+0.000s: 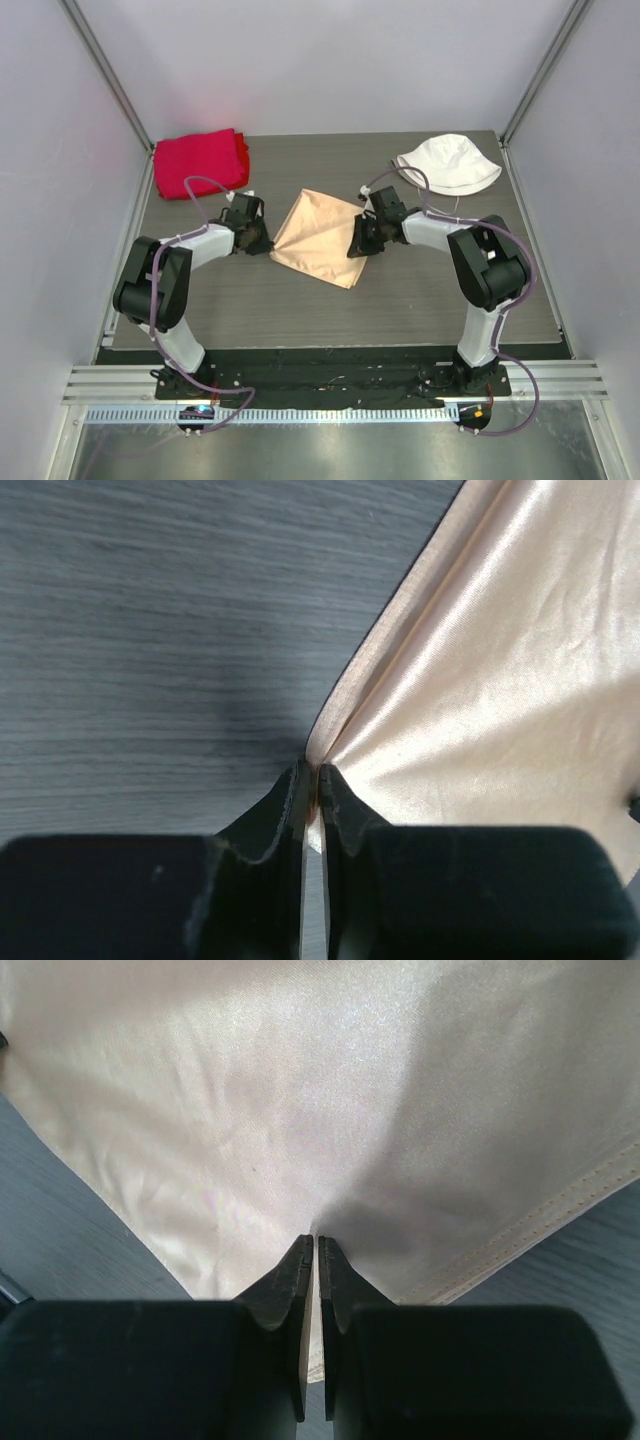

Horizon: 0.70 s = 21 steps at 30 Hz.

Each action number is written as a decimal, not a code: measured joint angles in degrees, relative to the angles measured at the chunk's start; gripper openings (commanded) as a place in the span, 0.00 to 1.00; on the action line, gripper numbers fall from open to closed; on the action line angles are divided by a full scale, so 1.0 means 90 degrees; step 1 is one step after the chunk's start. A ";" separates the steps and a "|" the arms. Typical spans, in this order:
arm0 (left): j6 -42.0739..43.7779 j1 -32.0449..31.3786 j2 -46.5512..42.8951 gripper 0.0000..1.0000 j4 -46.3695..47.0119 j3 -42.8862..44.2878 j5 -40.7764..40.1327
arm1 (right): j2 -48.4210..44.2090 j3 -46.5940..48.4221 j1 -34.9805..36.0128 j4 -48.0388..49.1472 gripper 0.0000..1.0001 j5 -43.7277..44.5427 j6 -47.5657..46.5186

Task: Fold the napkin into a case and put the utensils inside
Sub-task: Rotate the upper triangle-folded napkin at the center of the board.

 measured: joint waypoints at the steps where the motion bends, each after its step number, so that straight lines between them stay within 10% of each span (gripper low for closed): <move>1: -0.0075 0.0000 -0.0039 0.10 0.0039 -0.0070 0.0087 | -0.0090 -0.0100 0.0005 0.0010 0.12 0.0046 -0.0017; 11: -0.0350 -0.0044 -0.0678 0.09 -0.0124 -0.0765 0.0420 | -0.1022 -0.1035 0.0741 -0.0265 0.19 0.0568 -0.0044; 15: -0.0369 -0.0041 -0.0653 0.39 -0.0527 -0.0500 0.0126 | -0.1083 -0.0872 0.1399 -0.0707 0.34 0.0901 -0.0039; 21: -0.0522 -0.0041 -0.0692 0.56 -0.0753 -0.0109 -0.0493 | -0.0945 0.0386 0.2161 -0.1528 0.67 0.1384 -0.0265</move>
